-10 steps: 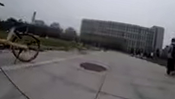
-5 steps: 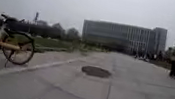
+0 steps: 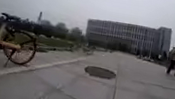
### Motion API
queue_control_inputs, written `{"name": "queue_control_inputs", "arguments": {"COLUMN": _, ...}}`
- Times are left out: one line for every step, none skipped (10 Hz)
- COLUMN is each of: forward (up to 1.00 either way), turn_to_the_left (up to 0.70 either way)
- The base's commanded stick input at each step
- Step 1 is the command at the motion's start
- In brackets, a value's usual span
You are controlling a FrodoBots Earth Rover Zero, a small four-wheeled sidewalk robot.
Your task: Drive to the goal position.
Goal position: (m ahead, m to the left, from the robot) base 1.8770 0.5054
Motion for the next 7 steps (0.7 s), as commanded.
{"name": "queue_control_inputs", "arguments": {"forward": 1.0, "turn_to_the_left": 0.04}}
{"name": "queue_control_inputs", "arguments": {"forward": 1.0, "turn_to_the_left": 0.04}}
{"name": "queue_control_inputs", "arguments": {"forward": 1.0, "turn_to_the_left": 0.04}}
{"name": "queue_control_inputs", "arguments": {"forward": 1.0, "turn_to_the_left": 0.04}}
{"name": "queue_control_inputs", "arguments": {"forward": 1.0, "turn_to_the_left": 0.04}}
{"name": "queue_control_inputs", "arguments": {"forward": 1.0, "turn_to_the_left": 0.04}}
{"name": "queue_control_inputs", "arguments": {"forward": 1.0, "turn_to_the_left": 0.04}}
